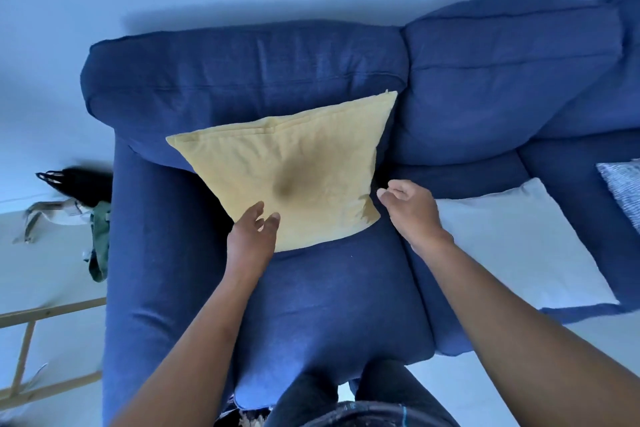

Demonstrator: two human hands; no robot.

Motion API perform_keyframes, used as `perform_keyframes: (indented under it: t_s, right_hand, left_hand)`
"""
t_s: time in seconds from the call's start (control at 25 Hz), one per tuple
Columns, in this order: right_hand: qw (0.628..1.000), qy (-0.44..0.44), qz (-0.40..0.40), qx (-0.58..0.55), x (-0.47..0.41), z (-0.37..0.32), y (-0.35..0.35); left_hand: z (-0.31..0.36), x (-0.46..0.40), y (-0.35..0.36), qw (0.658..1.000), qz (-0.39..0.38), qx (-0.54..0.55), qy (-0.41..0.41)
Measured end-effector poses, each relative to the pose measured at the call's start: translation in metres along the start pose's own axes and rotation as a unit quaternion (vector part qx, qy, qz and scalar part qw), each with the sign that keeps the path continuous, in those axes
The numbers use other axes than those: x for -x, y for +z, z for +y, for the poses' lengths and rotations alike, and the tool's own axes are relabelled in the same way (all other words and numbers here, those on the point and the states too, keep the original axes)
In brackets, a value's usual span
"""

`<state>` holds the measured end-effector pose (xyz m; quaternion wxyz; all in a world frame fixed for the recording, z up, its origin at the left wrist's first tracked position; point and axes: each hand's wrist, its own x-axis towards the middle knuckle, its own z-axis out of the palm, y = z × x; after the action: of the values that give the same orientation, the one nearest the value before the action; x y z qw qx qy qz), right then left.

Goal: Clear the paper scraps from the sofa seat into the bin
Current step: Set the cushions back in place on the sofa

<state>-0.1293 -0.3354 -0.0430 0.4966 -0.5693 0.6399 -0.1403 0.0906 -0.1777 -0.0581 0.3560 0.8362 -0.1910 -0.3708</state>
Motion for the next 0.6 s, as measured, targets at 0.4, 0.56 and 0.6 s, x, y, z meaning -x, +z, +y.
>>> perform_keyframes:
  t_s: [0.4,0.56,0.6]
  right_hand:
    - [0.987,-0.048,0.087,0.123,0.105,0.077,-0.077]
    - [0.977,-0.077,0.130,0.154,0.115,0.101,-0.131]
    - [0.975,-0.085,0.138,0.155,0.118,0.109,-0.148]
  left_hand:
    - [0.054,0.104,0.087,0.939,-0.157,-0.184,0.244]
    - [0.068,0.137,0.135,0.910,-0.172,-0.219,0.306]
    - [0.072,0.147,0.149,0.910,-0.173,-0.224,0.301]
